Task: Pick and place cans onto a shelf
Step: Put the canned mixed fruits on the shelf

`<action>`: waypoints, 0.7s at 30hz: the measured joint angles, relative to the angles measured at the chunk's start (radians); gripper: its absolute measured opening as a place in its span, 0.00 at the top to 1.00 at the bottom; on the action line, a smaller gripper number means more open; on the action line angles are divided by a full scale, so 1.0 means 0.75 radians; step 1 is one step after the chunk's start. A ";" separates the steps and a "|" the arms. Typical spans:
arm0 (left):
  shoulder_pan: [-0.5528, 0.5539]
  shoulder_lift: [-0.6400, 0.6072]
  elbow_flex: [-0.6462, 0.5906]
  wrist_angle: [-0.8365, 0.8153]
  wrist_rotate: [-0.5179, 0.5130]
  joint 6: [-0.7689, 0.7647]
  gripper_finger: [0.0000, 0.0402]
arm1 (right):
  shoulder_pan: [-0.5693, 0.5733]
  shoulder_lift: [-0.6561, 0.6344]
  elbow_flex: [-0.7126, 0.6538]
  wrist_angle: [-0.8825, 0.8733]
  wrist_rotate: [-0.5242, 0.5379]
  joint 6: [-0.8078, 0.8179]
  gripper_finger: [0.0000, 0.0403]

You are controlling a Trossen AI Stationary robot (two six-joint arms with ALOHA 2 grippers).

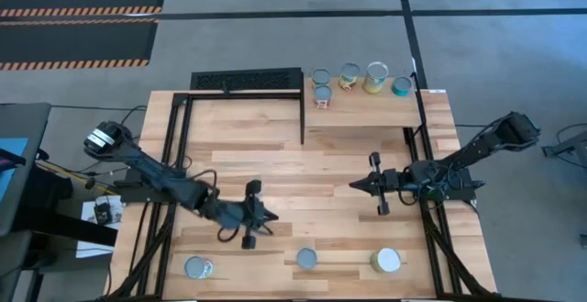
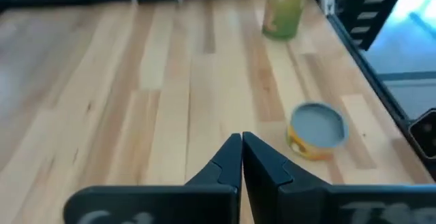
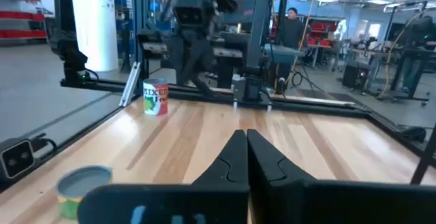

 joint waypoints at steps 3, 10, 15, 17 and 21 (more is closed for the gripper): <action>-0.102 0.018 0.124 -0.217 -0.072 -0.162 1.00 | 0.001 0.012 -0.001 -0.009 -0.009 0.022 0.99; -0.339 0.032 0.381 -0.787 -0.198 -0.633 1.00 | 0.002 0.011 0.000 -0.008 -0.025 0.075 0.99; -0.484 0.061 0.464 -0.909 -0.197 -0.914 1.00 | 0.020 0.011 0.000 -0.007 -0.024 0.075 0.99; -0.533 0.115 0.504 -0.966 -0.165 -0.983 1.00 | 0.029 0.011 0.000 -0.007 -0.023 0.075 0.99; -0.578 0.281 0.695 -1.219 -0.060 -1.092 1.00 | 0.045 0.011 0.000 -0.004 -0.018 0.075 0.99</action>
